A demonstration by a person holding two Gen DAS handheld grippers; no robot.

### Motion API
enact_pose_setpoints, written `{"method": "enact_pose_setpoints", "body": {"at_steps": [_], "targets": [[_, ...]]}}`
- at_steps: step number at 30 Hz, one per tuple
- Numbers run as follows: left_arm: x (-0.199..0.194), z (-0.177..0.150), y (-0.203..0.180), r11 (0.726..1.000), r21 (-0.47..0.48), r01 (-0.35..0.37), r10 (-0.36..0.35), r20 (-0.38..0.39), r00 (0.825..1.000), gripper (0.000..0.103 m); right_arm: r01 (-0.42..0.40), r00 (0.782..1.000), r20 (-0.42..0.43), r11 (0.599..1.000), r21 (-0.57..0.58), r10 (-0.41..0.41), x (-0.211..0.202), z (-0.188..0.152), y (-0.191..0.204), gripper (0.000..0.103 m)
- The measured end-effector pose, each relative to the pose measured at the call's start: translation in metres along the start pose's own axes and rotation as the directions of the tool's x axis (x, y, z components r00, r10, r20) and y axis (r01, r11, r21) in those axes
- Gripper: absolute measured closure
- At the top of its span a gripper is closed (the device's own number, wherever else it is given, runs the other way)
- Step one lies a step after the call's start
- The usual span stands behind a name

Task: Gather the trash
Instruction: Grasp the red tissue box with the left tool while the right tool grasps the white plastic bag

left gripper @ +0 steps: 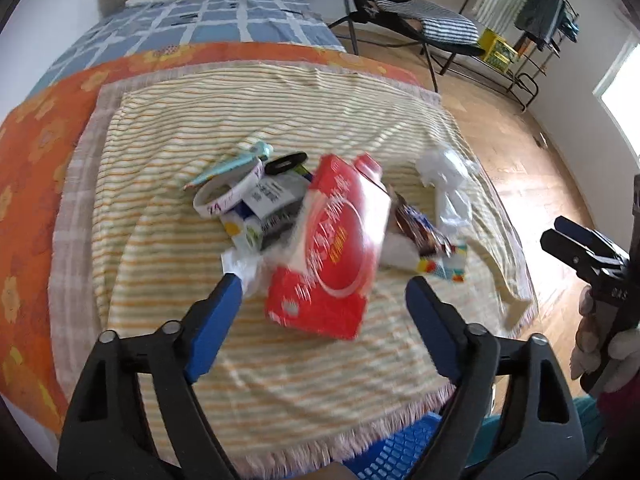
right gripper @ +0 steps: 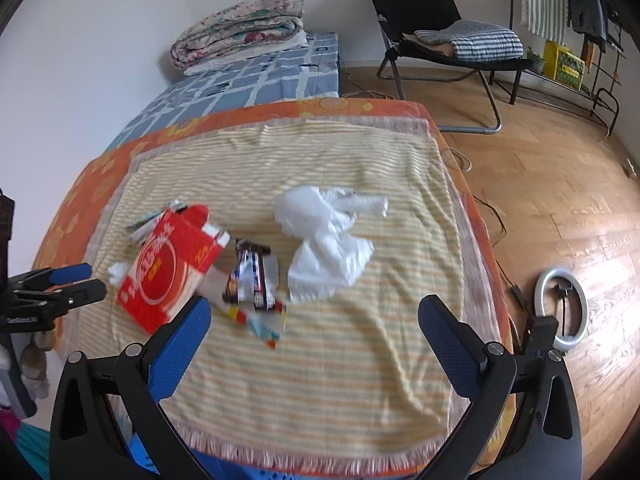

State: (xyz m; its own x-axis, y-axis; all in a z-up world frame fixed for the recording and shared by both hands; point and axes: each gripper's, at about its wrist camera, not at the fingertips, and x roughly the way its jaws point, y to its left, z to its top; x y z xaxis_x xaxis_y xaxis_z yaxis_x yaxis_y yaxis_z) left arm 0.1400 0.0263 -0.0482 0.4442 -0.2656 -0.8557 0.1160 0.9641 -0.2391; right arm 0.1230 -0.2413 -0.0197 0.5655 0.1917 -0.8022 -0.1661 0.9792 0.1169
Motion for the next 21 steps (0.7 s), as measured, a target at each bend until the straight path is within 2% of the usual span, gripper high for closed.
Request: {"method": "enact_pose_setpoints", "body": {"at_steps": [3,5,9,15,21], "targets": [[0.015,0.013,0.015,0.997,-0.059,0.045,-0.047,-0.036,0.998,0.025,-0.011,1.0,-0.002,1.0,0.015,0.011,0.015,0.012,-0.002,0.001],[0.022,0.019,0.023,0.994,-0.093,0.056,-0.06,-0.049,0.997,0.034,-0.02,1.0,-0.002,0.999,0.034,0.02,0.024,0.017,-0.005,0.001],[0.04,0.025,0.029,0.99,-0.119,0.073,-0.084,-0.088,0.993,0.04,-0.045,0.998,-0.045,0.995,0.085,0.049,0.05,0.025,-0.011,0.001],[0.057,0.03,0.035,0.986,-0.142,0.087,-0.104,-0.123,0.987,0.041,-0.065,0.993,-0.084,0.985,0.157,0.079,0.077,0.035,-0.022,0.001],[0.07,0.032,0.03,0.988,-0.123,0.089,-0.108,-0.15,0.983,0.041,-0.059,0.99,-0.117,0.978,0.199,0.084,0.098,0.04,-0.029,0.001]]}}
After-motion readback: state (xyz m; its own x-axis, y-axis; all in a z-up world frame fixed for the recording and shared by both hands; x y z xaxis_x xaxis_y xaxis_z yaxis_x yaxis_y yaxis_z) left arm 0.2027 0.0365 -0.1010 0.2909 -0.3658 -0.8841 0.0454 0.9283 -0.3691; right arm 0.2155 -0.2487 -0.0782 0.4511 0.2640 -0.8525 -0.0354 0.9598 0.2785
